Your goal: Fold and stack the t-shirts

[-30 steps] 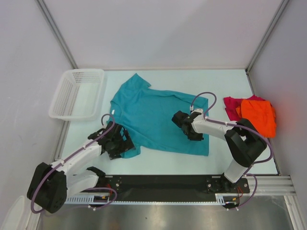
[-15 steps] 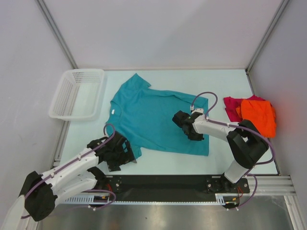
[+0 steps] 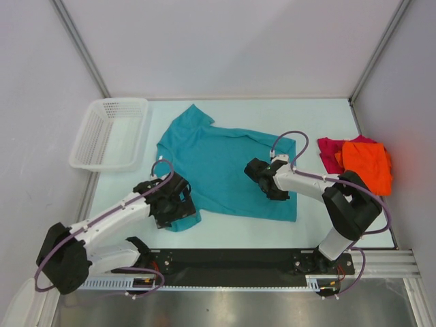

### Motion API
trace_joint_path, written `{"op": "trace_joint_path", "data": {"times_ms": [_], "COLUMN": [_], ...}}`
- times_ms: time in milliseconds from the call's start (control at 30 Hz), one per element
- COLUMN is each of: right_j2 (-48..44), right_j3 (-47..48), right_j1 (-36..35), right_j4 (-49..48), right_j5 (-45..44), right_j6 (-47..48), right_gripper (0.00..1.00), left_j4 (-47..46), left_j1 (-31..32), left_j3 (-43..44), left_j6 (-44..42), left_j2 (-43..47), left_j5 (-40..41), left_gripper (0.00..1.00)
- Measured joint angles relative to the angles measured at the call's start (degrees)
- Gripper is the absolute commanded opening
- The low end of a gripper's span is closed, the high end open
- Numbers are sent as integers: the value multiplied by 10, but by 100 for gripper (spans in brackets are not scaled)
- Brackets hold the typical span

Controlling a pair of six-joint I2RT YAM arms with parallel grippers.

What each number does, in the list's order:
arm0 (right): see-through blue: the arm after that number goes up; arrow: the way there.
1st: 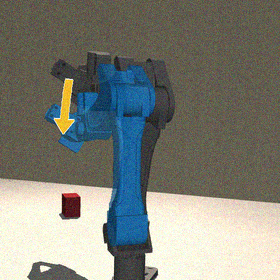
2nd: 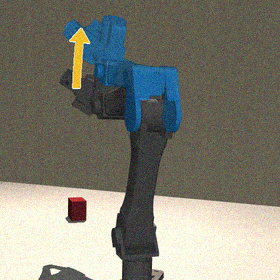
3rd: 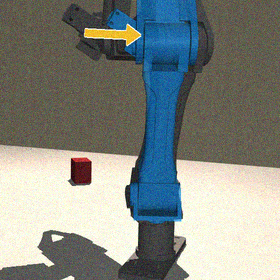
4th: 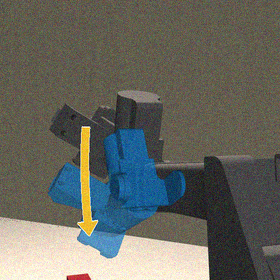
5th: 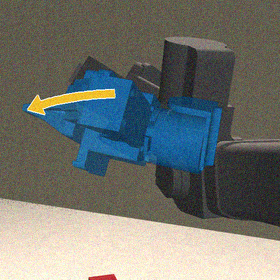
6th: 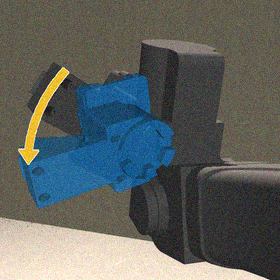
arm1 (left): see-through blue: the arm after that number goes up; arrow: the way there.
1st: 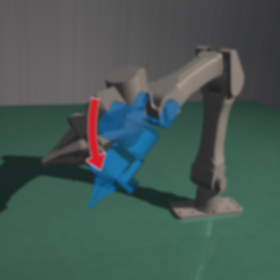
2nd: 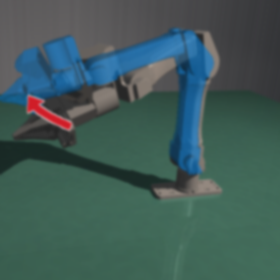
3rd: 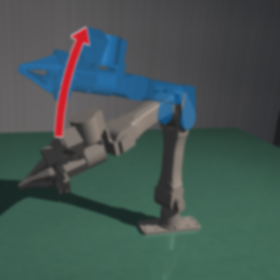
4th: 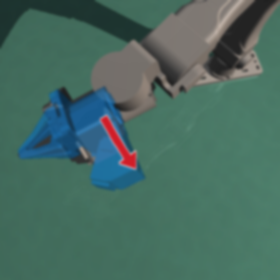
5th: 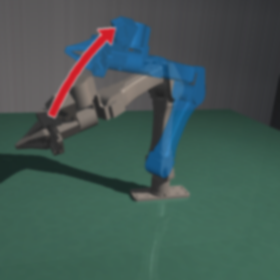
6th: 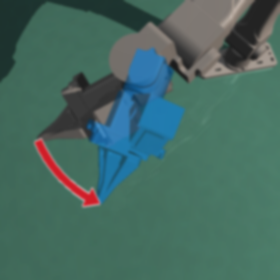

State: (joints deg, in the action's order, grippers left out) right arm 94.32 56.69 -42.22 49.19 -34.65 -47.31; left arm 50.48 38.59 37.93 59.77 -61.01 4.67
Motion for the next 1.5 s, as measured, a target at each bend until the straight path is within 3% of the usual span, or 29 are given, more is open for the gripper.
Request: {"op": "trace_joint_path", "data": {"times_ms": [267,700,1100,1500], "right_j2": [0,-1,-10,-35], "right_j3": [0,-2,-15,-31], "right_j1": [1,13,19,17], "right_j4": [0,-1,-1,0], "right_j5": [-1,-5,-5,-6], "right_j6": [0,7,9,8], "right_gripper": [7,7,7,7], "left_j4": [-46,-125,-158,-61], "left_j1": [0,0,-1,6], "left_j3": [34,4,-88,-130], "left_j6": [-33,-37,-2,48], "left_j2": [-109,-154,-10,107], "left_j5": [31,30,15,-8], "left_gripper": [99,99,99,99]}}
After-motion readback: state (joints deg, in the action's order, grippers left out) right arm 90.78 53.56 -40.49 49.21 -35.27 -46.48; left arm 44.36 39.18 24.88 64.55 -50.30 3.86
